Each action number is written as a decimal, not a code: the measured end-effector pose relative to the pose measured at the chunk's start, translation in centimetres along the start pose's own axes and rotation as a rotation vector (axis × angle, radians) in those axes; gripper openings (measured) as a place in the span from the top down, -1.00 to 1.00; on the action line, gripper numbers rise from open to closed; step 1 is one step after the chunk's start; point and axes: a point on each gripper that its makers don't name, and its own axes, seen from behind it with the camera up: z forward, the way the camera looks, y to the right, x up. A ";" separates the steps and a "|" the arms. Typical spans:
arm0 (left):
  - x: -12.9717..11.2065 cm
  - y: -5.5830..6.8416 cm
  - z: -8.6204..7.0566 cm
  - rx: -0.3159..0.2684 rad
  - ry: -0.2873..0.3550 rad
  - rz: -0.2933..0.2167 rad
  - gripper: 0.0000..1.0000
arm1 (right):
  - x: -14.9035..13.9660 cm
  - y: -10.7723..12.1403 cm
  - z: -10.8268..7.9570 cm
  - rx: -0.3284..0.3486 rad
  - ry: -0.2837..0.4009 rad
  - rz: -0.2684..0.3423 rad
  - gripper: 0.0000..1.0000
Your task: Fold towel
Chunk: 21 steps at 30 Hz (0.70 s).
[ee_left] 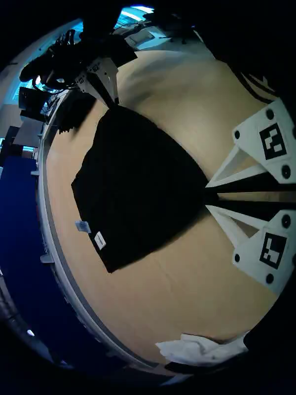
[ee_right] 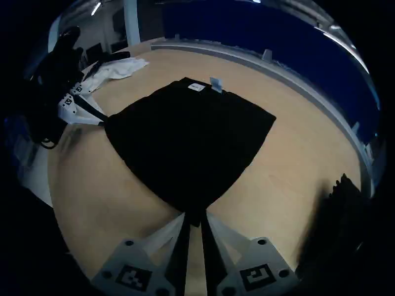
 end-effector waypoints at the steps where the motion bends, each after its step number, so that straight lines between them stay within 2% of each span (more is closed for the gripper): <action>1: 0.0 0.1 -0.2 0.001 0.001 -0.002 0.82 | 0.1 -0.1 -0.2 -0.001 -0.001 -0.001 0.70; 11: 0.5 1.2 -3.2 0.005 0.008 -0.053 0.82 | 0.7 -1.3 -3.2 0.011 -0.005 0.005 0.70; 21: 1.8 2.3 -7.1 0.010 0.036 -0.116 0.82 | 1.8 -2.2 -6.5 0.015 0.008 0.008 0.70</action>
